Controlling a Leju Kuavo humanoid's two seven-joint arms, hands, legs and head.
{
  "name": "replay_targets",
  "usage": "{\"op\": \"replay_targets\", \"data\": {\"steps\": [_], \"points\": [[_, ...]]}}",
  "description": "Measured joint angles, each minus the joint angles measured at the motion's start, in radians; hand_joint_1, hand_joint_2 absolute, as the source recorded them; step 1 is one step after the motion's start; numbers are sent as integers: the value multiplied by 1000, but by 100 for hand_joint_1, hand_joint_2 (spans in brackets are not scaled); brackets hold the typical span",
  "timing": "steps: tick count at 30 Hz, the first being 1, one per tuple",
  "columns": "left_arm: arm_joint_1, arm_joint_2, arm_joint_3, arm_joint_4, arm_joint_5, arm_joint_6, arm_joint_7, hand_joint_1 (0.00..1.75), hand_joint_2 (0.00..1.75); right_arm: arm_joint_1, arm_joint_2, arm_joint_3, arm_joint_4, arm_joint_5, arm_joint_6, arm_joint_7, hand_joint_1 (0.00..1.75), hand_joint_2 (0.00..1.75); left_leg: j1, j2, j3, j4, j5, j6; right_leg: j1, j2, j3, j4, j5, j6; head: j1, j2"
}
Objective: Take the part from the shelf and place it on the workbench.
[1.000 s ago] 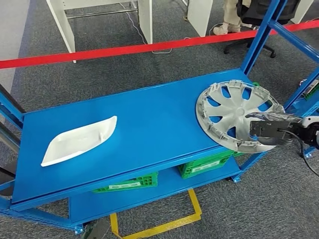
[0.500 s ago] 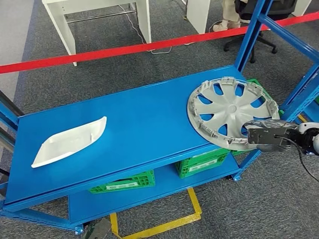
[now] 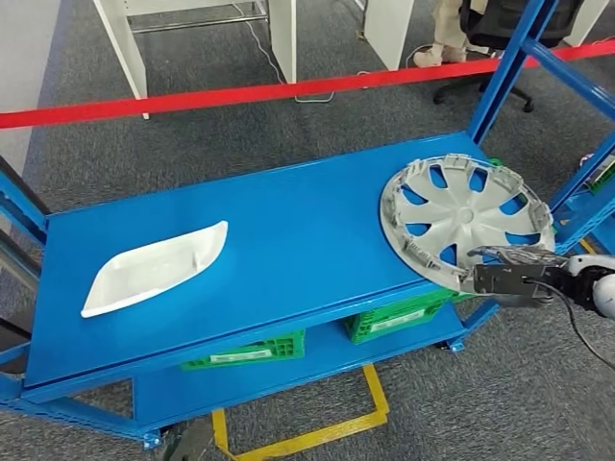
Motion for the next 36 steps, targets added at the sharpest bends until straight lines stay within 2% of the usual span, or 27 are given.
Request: {"op": "replay_targets", "data": {"steps": [1,2,3,4,5,7,8,11,12,14,16,17,18,19,21,22,23,25,27,29,31,32,33,34,36], "points": [[1,0,0,0,0,0,0,0,0,5,0,4,3,0,0,0,0,175,-1,0,0,0,0,0,0,0,-29,60,-20,2,0,0],[2,-1,0,0,0,0,0,0,0,10,1,8,5,1,0,0,0,175,-1,0,0,1,-1,1,0,0,-47,92,-23,3,0,0],[2,-1,0,0,0,0,0,0,0,14,1,11,8,1,0,0,0,175,-1,0,0,2,-1,1,0,0,-46,87,-8,4,0,0],[2,-1,0,0,0,0,0,0,0,15,1,13,10,2,-1,-1,0,175,-1,0,1,3,-2,0,0,-1,-25,42,23,3,0,0],[2,-1,0,0,0,0,0,0,0,15,1,13,11,3,-2,-2,0,175,-1,0,1,4,-4,-1,0,-1,9,-28,58,3,0,0],[2,-1,0,0,0,0,0,0,0,14,2,14,15,6,-6,-4,0,175,-5,0,-2,11,-7,-8,2,-1,73,-145,95,-2,0,0],[2,-1,0,0,0,0,0,0,0,16,2,15,18,8,-9,-5,0,175,-7,-1,-4,13,-8,-13,3,-1,89,-172,98,-6,0,0],[4,0,0,0,0,2,2,0,0,22,4,16,24,22,-19,-10,0,175,-8,-1,-7,18,-10,-25,3,0,92,-178,97,-22,1,0],[3,0,0,0,0,2,2,0,0,23,4,16,27,28,-24,-11,0,175,-8,0,-11,33,-22,-30,1,-1,93,-179,97,-28,-1,0],[3,1,0,0,0,2,3,0,0,26,6,16,32,40,-33,-12,0,175,-4,1,-47,119,-75,-42,-2,-4,96,-181,97,-37,-4,0],[4,1,-1,0,1,3,5,0,0,30,8,16,38,47,-38,-13,0,175,1,2,-103,248,-133,-49,-2,-6,97,-181,96,-41,-6,0],[5,1,-1,0,1,3,6,0,0,32,9,16,41,50,-39,-14,0,175,2,2,-120,288,-143,-51,-2,-6,97,-181,96,-41,-6,0],[6,1,-1,0,1,3,8,0,0,34,11,16,44,54,-42,-14,0,175,3,2,-121,292,-134,-50,-2,-6,97,-181,96,-41,-6,0],[6,1,-1,0,1,3,8,0,0,36,12,16,47,59,-45,-14,0,175,4,2,-104,258,-107,-49,-2,-6,98,-180,96,-41,-6,0],[6,1,-2,0,2,3,8,0,0,43,15,14,55,79,-59,-13,0,175,3,1,-41,127,-42,-41,0,-5,100,-180,95,-39,-6,0],[5,1,-2,0,2,3,8,0,0,48,18,12,61,93,-70,-12,0,175,2,1,-14,68,-24,-37,1,-5,99,-179,95,-36,-6,0],[5,1,-2,0,3,3,8,0,0,54,21,10,68,108,-83,-11,0,175,1,1,2,33,-17,-34,2,-5,98,-179,96,-32,-5,0],[6,1,-3,0,5,4,9,0,0,66,28,7,81,133,-105,-9,2,175,-2,0,6,16,-21,-28,2,-5,95,-181,99,-20,-5,0],[7,1,-3,1,8,5,9,0,0,77,34,2,93,146,-117,-9,85,175,0,0,8,9,-15,-17,0,-5,87,-176,91,-9,-4,0],[6,1,-4,1,9,6,9,0,0,87,39,-6,107,155,-122,-11,170,175,4,0,10,2,-10,-6,-2,-4,53,-107,48,-3,0,0],[7,1,-4,1,10,7,9,0,0,97,43,-13,119,165,-127,-15,175,175,2,0,9,2,-9,-2,-1,-3,-6,22,-8,0,3,0],[9,1,-4,1,12,8,9,0,0,103,44,-16,122,168,-130,-17,175,175,1,0,10,2,-9,-2,-1,-3,-31,71,-20,1,3,0],[10,1,-4,1,14,8,9,0,0,107,45,-20,125,171,-135,-20,175,175,0,0,11,3,-10,-2,-1,-3,-40,87,-14,1,3,0],[11,1,-3,1,17,8,8,0,0,110,45,-25,127,174,-141,-23,175,175,0,0,12,3,-11,-2,-1,-3,-30,63,10,1,3,0],[11,1,-3,1,19,9,8,0,0,116,46,-40,131,183,-153,-31,175,175,0,0,16,4,-14,-5,-1,-4,32,-62,73,0,3,0]]}}
